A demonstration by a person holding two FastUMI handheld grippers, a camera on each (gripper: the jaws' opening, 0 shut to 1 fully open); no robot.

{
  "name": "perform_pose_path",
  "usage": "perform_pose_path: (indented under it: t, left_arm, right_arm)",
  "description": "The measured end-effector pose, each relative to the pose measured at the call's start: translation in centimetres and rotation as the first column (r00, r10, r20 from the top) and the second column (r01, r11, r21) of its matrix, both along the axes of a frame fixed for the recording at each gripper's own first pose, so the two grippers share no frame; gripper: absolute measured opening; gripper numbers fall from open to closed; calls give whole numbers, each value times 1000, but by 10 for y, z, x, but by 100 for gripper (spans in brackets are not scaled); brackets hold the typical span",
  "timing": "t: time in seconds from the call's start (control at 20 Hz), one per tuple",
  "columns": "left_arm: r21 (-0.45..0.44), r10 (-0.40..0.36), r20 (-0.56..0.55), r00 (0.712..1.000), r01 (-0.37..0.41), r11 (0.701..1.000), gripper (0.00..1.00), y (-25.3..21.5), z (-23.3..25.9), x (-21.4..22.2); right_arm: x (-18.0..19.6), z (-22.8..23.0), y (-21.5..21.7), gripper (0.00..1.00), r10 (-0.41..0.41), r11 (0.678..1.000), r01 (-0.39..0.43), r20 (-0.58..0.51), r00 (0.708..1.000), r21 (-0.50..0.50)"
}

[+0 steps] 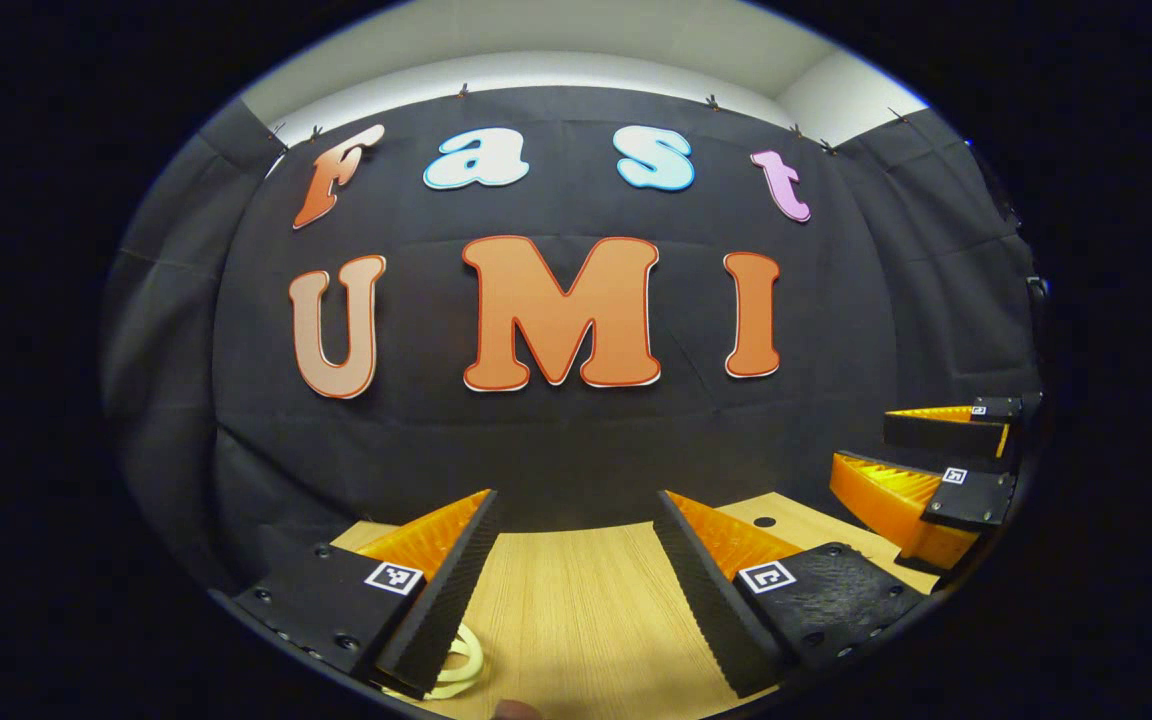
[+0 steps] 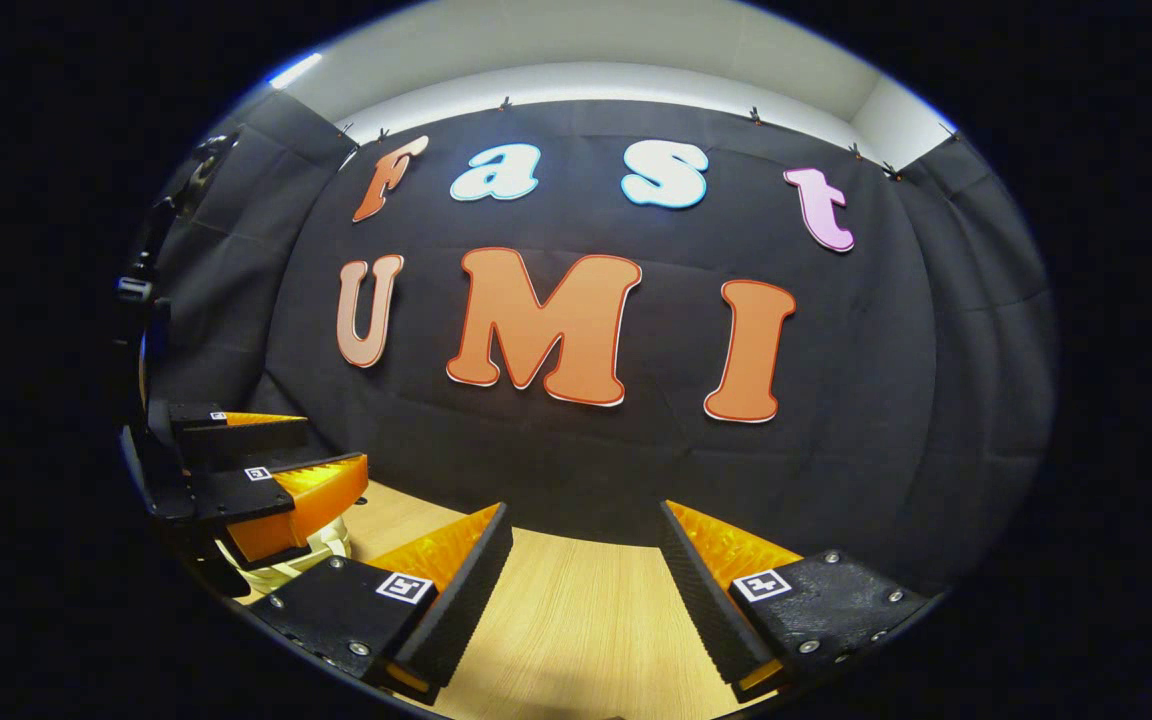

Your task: First open the suitcase, pack the skin care products into it, and then close the suitcase.

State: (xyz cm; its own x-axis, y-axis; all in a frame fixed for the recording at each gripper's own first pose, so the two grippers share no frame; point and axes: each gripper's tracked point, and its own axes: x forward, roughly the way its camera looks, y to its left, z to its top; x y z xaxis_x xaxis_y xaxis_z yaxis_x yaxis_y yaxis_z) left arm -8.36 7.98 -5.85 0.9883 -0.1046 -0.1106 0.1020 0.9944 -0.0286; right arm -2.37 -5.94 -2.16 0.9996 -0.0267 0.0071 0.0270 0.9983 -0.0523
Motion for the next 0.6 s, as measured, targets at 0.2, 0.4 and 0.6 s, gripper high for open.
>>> perform_pose_path:
  t: [0.2,0.4,0.6]
  left_arm:
    - [8,-5,14,1000,5,1000,100,1,4,-3]
    - [13,-4,0,1000,4,1000,100,5,-1,-8]
    - [16,-17,-9,1000,17,1000,99,2,-3,-11]
  right_arm:
    - [-3,-9,2,94,4,1000,-4,-22,1000,3]
    - [-3,-10,2,95,9,1000,-8,-22,1000,12]
    - [-3,-11,5,96,14,1000,-13,-20,1000,28]
